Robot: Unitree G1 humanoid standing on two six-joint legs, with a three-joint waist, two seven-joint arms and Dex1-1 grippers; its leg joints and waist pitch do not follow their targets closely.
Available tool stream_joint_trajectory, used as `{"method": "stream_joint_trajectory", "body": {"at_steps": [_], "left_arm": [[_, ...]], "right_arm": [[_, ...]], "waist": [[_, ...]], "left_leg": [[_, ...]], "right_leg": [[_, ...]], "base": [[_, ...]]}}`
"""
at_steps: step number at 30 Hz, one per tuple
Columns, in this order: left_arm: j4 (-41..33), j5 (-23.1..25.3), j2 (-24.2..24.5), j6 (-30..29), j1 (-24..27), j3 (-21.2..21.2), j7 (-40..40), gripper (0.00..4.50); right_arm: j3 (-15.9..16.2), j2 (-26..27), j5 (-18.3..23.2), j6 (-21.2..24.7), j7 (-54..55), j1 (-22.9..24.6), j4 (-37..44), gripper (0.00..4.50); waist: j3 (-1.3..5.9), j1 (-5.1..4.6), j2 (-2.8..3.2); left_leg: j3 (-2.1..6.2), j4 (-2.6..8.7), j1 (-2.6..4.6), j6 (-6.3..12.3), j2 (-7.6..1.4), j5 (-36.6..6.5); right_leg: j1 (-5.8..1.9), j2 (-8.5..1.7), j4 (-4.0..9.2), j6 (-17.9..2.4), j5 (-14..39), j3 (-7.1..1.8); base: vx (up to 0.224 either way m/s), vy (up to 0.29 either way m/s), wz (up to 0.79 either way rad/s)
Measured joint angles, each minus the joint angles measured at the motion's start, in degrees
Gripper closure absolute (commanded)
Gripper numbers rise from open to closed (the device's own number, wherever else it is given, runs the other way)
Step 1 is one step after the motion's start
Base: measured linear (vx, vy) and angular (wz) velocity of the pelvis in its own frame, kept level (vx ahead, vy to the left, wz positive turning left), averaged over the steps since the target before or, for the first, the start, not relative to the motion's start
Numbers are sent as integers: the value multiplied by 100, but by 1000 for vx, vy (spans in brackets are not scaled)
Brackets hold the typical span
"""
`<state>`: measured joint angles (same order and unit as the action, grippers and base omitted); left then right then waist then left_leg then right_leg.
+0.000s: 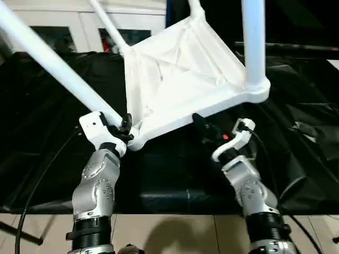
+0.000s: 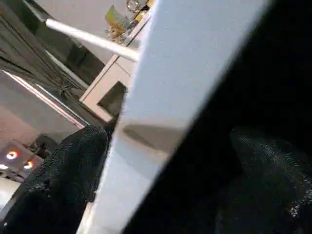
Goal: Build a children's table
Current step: Flip table
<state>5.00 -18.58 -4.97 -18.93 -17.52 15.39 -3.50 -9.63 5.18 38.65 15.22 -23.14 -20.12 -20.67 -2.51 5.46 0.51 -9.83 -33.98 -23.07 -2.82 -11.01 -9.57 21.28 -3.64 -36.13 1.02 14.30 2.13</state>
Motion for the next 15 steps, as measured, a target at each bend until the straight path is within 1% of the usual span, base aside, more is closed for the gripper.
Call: {"method": "stream_joint_trajectory", "body": {"at_steps": [3, 6, 9, 10, 12, 15], "left_arm": [[-16, 3, 2, -6, 18, -4, 0, 244], [-67, 3, 1, -34, 53, -24, -7, 244], [-147, 3, 2, -76, 113, -53, -19, 244], [-195, 3, 1, -93, 151, -60, -25, 244], [-267, 3, -2, -118, 202, -76, -53, 244], [-388, 3, 8, -171, 265, -119, -95, 244]], "right_arm": [[-7, 29, 30, 50, -132, -28, -29, 0], [-106, 66, 122, 61, -265, -203, -210, 0], [-219, 111, 132, 7, -182, -558, -531, 0], [-328, 143, 114, -92, -42, -801, -856, 0], [-389, 150, 82, -210, 86, -1124, -1246, 0], [-469, 171, 21, -341, 142, -1454, -1675, 0]], "waist": [[0, 8, 0], [0, 2, 0], [0, -7, -1], [-5, -17, -9], [-9, -14, -18], [-19, -2, -53]], "left_leg": [[-2, 0, 0, 4, 1, 3], [-3, 0, 1, 8, 1, 7], [-4, 0, 2, 8, 1, 10], [-6, 0, 1, 8, 1, 13], [-6, 0, 1, 8, 1, 14], [-8, 2, -2, 9, -1, 14]], "right_leg": [[-1, -3, 0, 2, -3, 0], [0, -4, -1, 0, -7, 0], [-1, -4, -3, -2, -9, 2], [2, -5, -7, -4, -10, 0], [3, -6, -8, -4, -10, 2], [5, -6, -8, -4, -9, 4]], "base": [[0, 0, 0], [0, 0, 0], [0, 0, 0], [0, 0, 0], [0, 0, 0], [0, 0, 0]]}}
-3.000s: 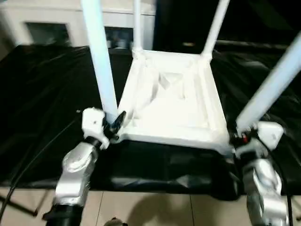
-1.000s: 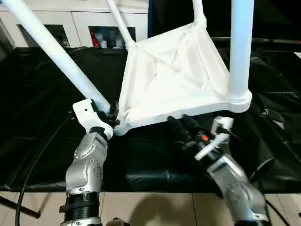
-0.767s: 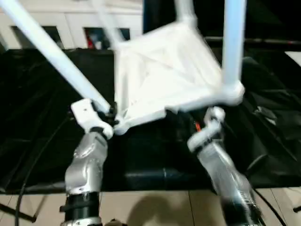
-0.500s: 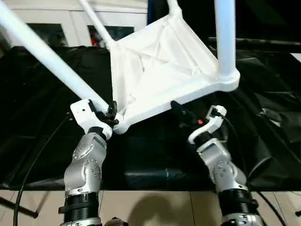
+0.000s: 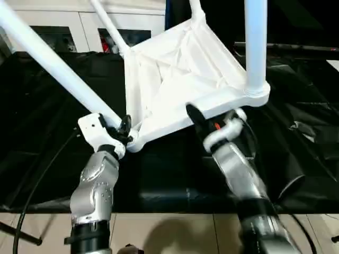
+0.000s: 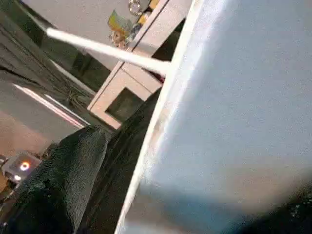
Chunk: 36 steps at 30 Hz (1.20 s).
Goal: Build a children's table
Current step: Flip table
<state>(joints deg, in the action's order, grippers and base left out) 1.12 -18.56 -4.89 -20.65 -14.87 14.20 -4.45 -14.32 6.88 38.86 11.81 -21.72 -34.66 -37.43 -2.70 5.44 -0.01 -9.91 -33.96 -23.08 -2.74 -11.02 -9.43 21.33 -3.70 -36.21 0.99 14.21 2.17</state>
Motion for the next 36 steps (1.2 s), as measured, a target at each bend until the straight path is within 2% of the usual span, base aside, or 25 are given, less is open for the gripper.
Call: {"method": "stream_joint_trajectory", "body": {"at_steps": [4, 9, 10, 11, 18, 19, 22, 29, 31, 32, 34, 36], "left_arm": [[-131, -1, 23, -48, 77, -1, -5, 244], [-254, -6, 43, -80, 150, -15, -6, 244], [-270, -6, 48, -81, 164, -35, -7, 244], [-296, -6, 53, -86, 186, -45, -10, 244], [-391, -17, 65, -135, 251, -51, -15, 244], [-391, -17, 65, -136, 251, -51, -16, 244], [-386, -17, 66, -135, 251, -50, -15, 244], [-350, -27, 65, -143, 222, -49, -16, 244], [-323, -86, 61, -152, 204, -29, -28, 174], [-299, -232, 55, -178, 192, 2, -67, 174], [-197, -551, 53, -286, 202, 67, -235, 151], [-203, -565, 52, -286, 200, 74, -249, 136]], "right_arm": [[-266, 16, 12, -244, 176, -426, -622, 0], [-517, 58, 155, -394, 168, -689, -1050, 0], [-575, 57, 176, -412, 168, -727, -1109, 28], [-625, 62, 211, -457, 153, -777, -1184, 28], [-665, 58, 171, -611, -7, -840, -1427, 70], [-665, 57, 142, -624, -8, -845, -1452, 97], [-672, 37, 93, -658, -62, -874, -1530, 109], [-777, -7, 80, -746, -128, -977, -1678, 172], [-781, -8, 78, -758, -132, -983, -1679, 191], [-782, -9, 75, -764, -132, -988, -1680, 191], [-848, -19, 65, -784, -101, -994, -1805, 219], [-916, -7, 93, -820, -103, -993, -1904, 227]], "waist": [[-5, -12, -56], [10, -33, -140], [8, -30, -151], [8, -30, -158], [8, -30, -164], [8, -30, -164], [8, -32, -164], [9, -18, -161], [9, -15, -161], [9, -12, -161], [1, -3, -173], [-2, -4, -168]], "left_leg": [[-16, -1, 0, 8, 3, 4], [-17, -1, 1, 9, 1, 4], [-17, -1, 2, 9, 1, 5], [-18, -1, 2, 9, 1, 5], [-19, -1, 3, 10, 0, 6], [-19, -1, 3, 10, 0, 6], [-19, -2, 4, 11, 0, 7], [-19, -3, 5, 10, 0, 10], [-19, -4, 5, 9, 1, 11], [-18, -5, 5, 7, 1, 13], [-18, -5, -2, 1, 0, 16], [-22, -5, -9, 1, 2, 17]], "right_leg": [[4, -11, -5, 0, -2, -5], [6, -10, -7, 0, -2, -4], [6, -10, -8, 0, -2, -3], [6, -10, -7, -1, -3, -4], [7, -10, -10, -1, -3, -4], [6, -10, -11, -1, -3, -4], [6, -10, -13, -2, -4, -4], [6, -11, -18, -3, -4, -3], [6, -12, -22, -3, -4, -3], [7, -12, -25, -3, -4, -2], [17, -12, -31, -5, -5, -1], [30, -15, -40, -6, -6, -4]], "base": [[0, 0, 0], [0, 0, 0], [0, 0, 0], [0, 0, 0], [0, 0, 0], [0, 0, 0], [0, 0, 0], [0, 0, 0], [0, 0, 0], [0, 0, 0], [0, 0, 0], [0, 0, 0]]}}
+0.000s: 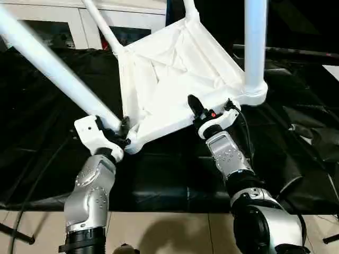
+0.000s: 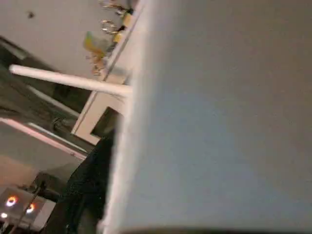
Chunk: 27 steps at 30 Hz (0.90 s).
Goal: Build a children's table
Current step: Flip table
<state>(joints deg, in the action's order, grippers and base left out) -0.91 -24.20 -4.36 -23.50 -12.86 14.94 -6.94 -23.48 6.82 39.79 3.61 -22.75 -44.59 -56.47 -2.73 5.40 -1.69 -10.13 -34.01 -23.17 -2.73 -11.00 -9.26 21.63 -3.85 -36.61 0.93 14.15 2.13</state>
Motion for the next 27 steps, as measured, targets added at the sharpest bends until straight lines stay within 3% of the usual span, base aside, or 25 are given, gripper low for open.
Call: {"method": "stream_joint_trajectory", "body": {"at_steps": [3, 7, 12, 18, 24, 27], "left_arm": [[95, -51, 0, 14, 0, 5, 7, 119], [233, -26, 0, 466, -8, 36, 2, 96], [-19, -773, -2, 859, 85, 332, -711, 96], [-476, -1388, 103, 887, 443, 435, -1432, 96], [-472, -1199, 1264, 771, 1090, 291, -2495, 59], [-431, -733, 1879, 712, 1350, -278, -3110, 26]], "right_arm": [[-23, 3, -3, -47, 12, 0, -5, 233], [24, 3, -13, -160, 102, 0, 15, 236], [45, -28, -226, -242, 265, 16, 312, 236], [128, -145, -286, -302, 498, 339, 908, 237], [144, -334, -345, -99, 900, 799, 1894, 238], [184, -471, -460, 53, 1186, 996, 2432, 238]], "waist": [[-2, 7, 2], [-2, 50, 2], [-4, 115, -1], [-4, 242, -1], [-5, 297, 3], [-6, 284, 8]], "left_leg": [[-3, 0, -11, 8, -2, 10], [-4, 0, -10, 3, -4, 15], [-23, 0, -10, -10, -3, 19], [-101, 0, -9, 12, -3, 27], [-111, 1, -6, 5, -4, 33], [-122, 1, -3, 3, 0, 34]], "right_leg": [[20, 0, -16, -2, 1, 0], [21, -1, -24, -3, 0, 2], [25, -20, -39, -3, 0, 10], [20, -66, -38, 3, -2, 10], [17, -69, -34, 43, -16, 3], [19, -72, -30, 67, -29, -13]], "base": [[0, 0, 0], [0, 0, 0], [0, 0, 0], [0, 0, 0], [0, 0, 0], [0, 0, 0]]}}
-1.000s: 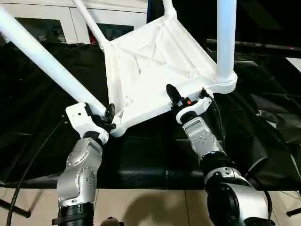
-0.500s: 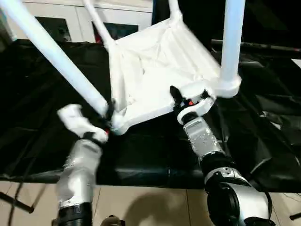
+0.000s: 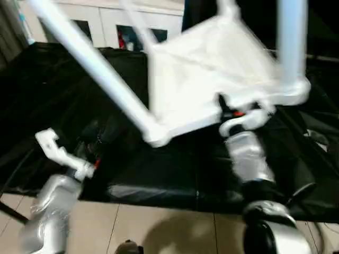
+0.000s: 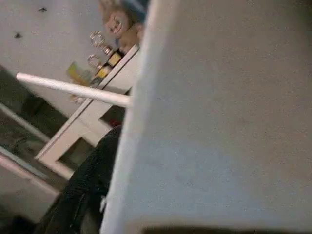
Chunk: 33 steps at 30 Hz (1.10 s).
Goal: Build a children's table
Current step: Flip table
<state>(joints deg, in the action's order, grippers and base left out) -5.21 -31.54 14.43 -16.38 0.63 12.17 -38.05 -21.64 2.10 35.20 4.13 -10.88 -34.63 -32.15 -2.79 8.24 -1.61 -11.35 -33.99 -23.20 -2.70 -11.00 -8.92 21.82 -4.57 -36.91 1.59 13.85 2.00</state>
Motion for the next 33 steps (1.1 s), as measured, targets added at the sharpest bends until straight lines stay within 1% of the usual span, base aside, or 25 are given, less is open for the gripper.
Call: {"method": "stream_joint_trajectory", "body": {"at_steps": [1, 2, 5, 7, 9, 10, 13, 17, 20, 22, 26, 28, 33], "left_arm": [[-3, 215, 211, 9, 54, -283, -193, 20], [-10, 324, 335, 9, 90, -436, -302, 19], [-135, 520, 461, 9, 63, -701, -430, 4], [-273, 566, 515, 8, -81, -830, -441, 0], [-461, 598, 515, -12, -335, -890, -434, 0], [-548, 597, 511, -33, -483, -897, -415, 0], [-632, 650, 451, -32, -894, -1044, -356, 0], [-808, 667, 407, -75, -1192, -1230, -285, 0], [-931, 762, 415, -72, -1364, -1273, -243, 0], [-1010, 824, 441, -64, -1460, -1299, -207, 0], [-1120, 1026, 561, -54, -1490, -1324, -140, 0], [-1158, 1080, 591, -54, -1541, -1329, -98, 0], [-1240, 1518, 778, 66, -1900, -1460, 27, 0]], "right_arm": [[38, -77, -13, 121, 124, 124, 295, 238], [75, -141, -34, 223, 212, 201, 505, 238], [121, -378, -172, 444, 395, 331, 966, 238], [186, -548, -307, 581, 524, 368, 1228, 238], [290, -744, -498, 726, 617, 375, 1492, 238], [360, -844, -615, 790, 628, 375, 1624, 238], [573, -1180, -864, 959, 659, 345, 1876, 238], [843, -1617, -1252, 1159, 620, 242, 2029, 239], [1021, -1727, -1474, 1302, 564, 95, 2076, 243], [1100, -1762, -1555, 1386, 553, 5, 2077, 243], [1231, -1868, -1694, 1542, 542, -131, 2078, 248], [1312, -1876, -1758, 1564, 538, -168, 2081, 250], [1470, -1877, -1942, 1645, 540, -171, 2234, 255]], "waist": [[0, -9, 0], [1, -19, 3], [4, -56, 9], [3, -82, 13], [10, -127, 24], [14, -167, 29], [19, -203, 31], [20, -254, 26], [19, -314, 25], [18, -316, 22], [12, -307, 7], [4, -292, -13], [-26, -267, -77]], "left_leg": [[0, 4, 3, 0, 0, 0], [-1, 5, 6, -1, 0, 0], [-3, 12, 12, -5, 0, 2], [-3, 17, 15, -6, 0, 3], [-3, 18, 19, -7, 0, 4], [-4, 18, 20, -7, 1, 4], [-5, 15, 22, -8, 2, 4], [-5, 8, 21, -10, 2, 6], [-5, 8, 20, -10, 1, 6], [-5, 8, 19, -10, 2, 6], [-5, 3, 18, -9, 2, 6], [-6, 2, 17, -9, 1, 6], [-6, -11, 11, -9, 0, 6]], "right_leg": [[-2, 0, 7, 7, -4, 0], [-1, 1, 7, 10, -8, -4], [2, 3, 5, 13, -14, -10], [4, 5, 1, 12, -15, -10], [4, 6, -1, 11, -17, -12], [3, 6, -1, 11, -17, -13], [2, 9, -1, 9, -22, -22], [5, 15, -1, 8, -22, -32], [10, 22, -2, 6, -21, -39], [11, 22, -1, 5, -20, -42], [11, 22, -2, 4, -20, -42], [11, 22, -4, 4, -20, -42], [10, 20, -7, 7, -25, -43]], "base": [[0, 0, 0], [0, 0, 0], [0, 0, 0], [0, 0, 0], [0, 0, 0], [0, 0, 0], [0, 0, 0], [0, 0, 0], [0, 0, 0], [0, 0, 0], [0, 0, 0], [0, 0, 0], [0, 0, 0]]}}
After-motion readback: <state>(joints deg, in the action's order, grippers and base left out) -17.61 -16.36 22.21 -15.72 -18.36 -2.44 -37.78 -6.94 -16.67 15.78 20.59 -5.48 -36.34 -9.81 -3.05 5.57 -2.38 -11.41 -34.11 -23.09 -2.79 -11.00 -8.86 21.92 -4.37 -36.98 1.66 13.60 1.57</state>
